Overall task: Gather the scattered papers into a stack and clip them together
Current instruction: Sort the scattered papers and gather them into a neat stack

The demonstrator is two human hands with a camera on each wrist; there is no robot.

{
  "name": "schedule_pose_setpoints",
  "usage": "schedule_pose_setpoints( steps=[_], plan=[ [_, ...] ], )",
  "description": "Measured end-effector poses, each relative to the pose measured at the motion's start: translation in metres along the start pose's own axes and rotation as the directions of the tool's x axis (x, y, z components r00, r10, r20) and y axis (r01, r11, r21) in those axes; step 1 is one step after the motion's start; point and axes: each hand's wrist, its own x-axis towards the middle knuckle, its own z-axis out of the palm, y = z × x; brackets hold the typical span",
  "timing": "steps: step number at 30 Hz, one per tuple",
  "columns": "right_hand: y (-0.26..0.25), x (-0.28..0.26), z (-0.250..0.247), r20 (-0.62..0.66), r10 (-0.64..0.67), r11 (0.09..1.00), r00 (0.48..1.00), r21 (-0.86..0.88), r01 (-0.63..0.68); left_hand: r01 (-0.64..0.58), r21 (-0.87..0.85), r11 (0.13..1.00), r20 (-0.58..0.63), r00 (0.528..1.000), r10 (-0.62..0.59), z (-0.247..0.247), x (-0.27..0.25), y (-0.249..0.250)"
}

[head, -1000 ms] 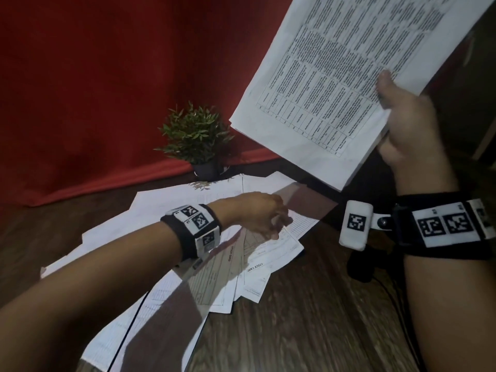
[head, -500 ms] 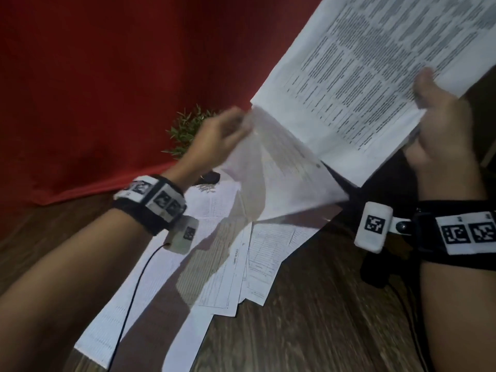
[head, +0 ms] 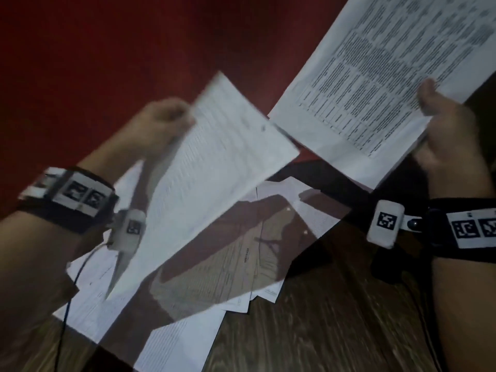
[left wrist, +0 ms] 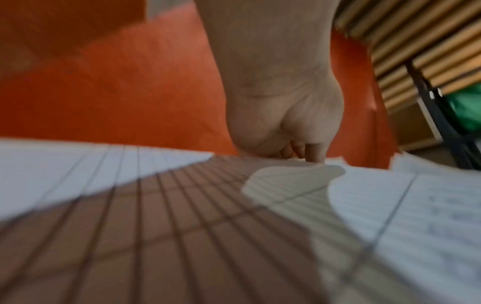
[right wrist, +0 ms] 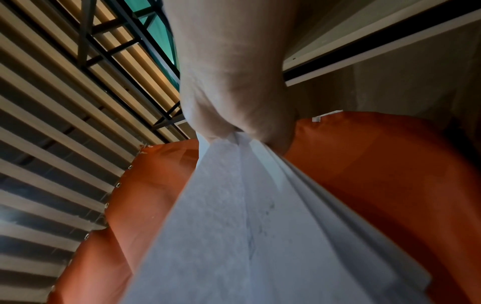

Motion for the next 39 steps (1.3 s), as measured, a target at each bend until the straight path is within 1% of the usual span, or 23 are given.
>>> schedule_pose_setpoints(
  steps=[1,2,3,4,6,9,12,14,15,17,19,20,21,23,25,27,29,31,32,34,35,37,39],
  plan=[
    [0.002,0.000,0.002,0.008,0.010,1.000,1.000,-0.011,-0.010,0.015,0.110,0.994,0.127,0.992,-0.029,0.022,-0.010,-0.006],
    [0.004,0.000,0.003,0.016,0.020,1.000,1.000,-0.021,-0.019,-0.016,0.197,0.980,0.244,0.969,-0.034,0.045,-0.021,-0.014],
    [0.006,0.000,0.005,0.025,0.027,0.999,0.999,-0.030,-0.027,-0.047,0.246,0.968,0.351,0.935,-0.043,0.067,-0.032,-0.024],
    [0.007,0.000,0.005,0.037,0.033,0.999,0.999,-0.040,-0.031,-0.052,0.265,0.963,0.436,0.897,-0.071,0.088,-0.041,-0.035],
    [0.010,0.000,0.007,0.060,0.045,0.997,0.997,-0.061,-0.042,-0.048,0.328,0.943,0.543,0.826,-0.147,0.119,-0.053,-0.053],
    [0.015,0.001,0.008,0.062,0.055,0.995,0.997,-0.082,-0.050,-0.034,0.377,0.926,0.624,0.748,-0.227,0.146,-0.060,-0.062],
    [0.018,0.001,0.009,0.060,0.056,0.994,0.997,-0.093,-0.050,0.061,0.364,0.930,0.636,0.713,-0.296,0.149,-0.058,-0.062],
    [0.020,0.002,0.010,0.063,0.057,0.994,0.996,-0.102,-0.050,0.125,0.367,0.922,0.654,0.670,-0.351,0.147,-0.054,-0.064],
    [0.020,0.002,0.011,0.065,0.059,0.993,0.996,-0.108,-0.051,0.147,0.377,0.914,0.662,0.648,-0.377,0.146,-0.053,-0.063],
    [0.022,0.001,0.012,0.070,0.065,0.990,0.995,-0.128,-0.055,0.140,0.430,0.892,0.659,0.626,-0.417,0.145,-0.051,-0.065],
    [0.023,0.001,0.010,0.075,0.072,0.984,0.995,-0.167,-0.059,0.099,0.464,0.880,0.659,0.626,-0.418,0.143,-0.049,-0.068],
    [0.024,0.001,0.009,0.073,0.077,0.980,0.994,-0.192,-0.062,0.092,0.455,0.886,0.660,0.633,-0.405,0.140,-0.049,-0.067],
    [0.025,0.002,0.007,0.074,0.085,0.973,0.994,-0.220,-0.067,0.104,0.421,0.901,0.656,0.651,-0.382,0.136,-0.048,-0.064],
    [0.028,0.003,0.003,0.083,0.109,0.956,0.991,-0.282,-0.081,0.134,0.308,0.942,0.632,0.711,-0.308,0.124,-0.046,-0.056],
    [0.032,0.004,0.002,0.113,0.131,0.934,0.985,-0.347,-0.085,0.133,0.226,0.965,0.572,0.784,-0.242,0.107,-0.042,-0.044],
    [0.037,0.002,0.003,0.141,0.147,0.916,0.979,-0.394,-0.081,0.150,0.132,0.980,0.506,0.840,-0.197,0.087,-0.037,-0.030],
    [0.044,0.001,0.006,0.162,0.160,0.901,0.974,-0.427,-0.077,0.184,-0.042,0.982,0.387,0.909,-0.154,0.068,-0.031,-0.014],
    [0.053,-0.001,0.010,0.169,0.177,0.889,0.969,-0.450,-0.084,0.182,-0.295,0.938,0.170,0.976,-0.135,0.057,-0.025,0.000],
    [0.057,-0.003,0.014,0.174,0.186,0.885,0.967,-0.457,-0.088,0.157,-0.417,0.895,0.057,0.988,-0.147,0.054,-0.022,0.006],
    [0.067,-0.009,0.022,0.204,0.211,0.884,0.956,-0.457,-0.098,0.095,-0.575,0.813,-0.108,0.976,-0.190,0.057,-0.015,0.015],
    [0.073,-0.012,0.026,0.226,0.233,0.881,0.946,-0.461,-0.107,0.072,-0.619,0.782,-0.167,0.961,-0.220,0.063,-0.012,0.019],
    [0.082,-0.019,0.036,0.263,0.262,0.873,0.929,-0.475,-0.112,0.027,-0.657,0.753,-0.282,0.918,-0.278,0.079,-0.007,0.025],
    [0.089,-0.027,0.043,0.304,0.293,0.861,0.906,-0.496,-0.112,0.004,-0.692,0.722,-0.328,0.889,-0.320,0.095,-0.003,0.027]
  ],
)
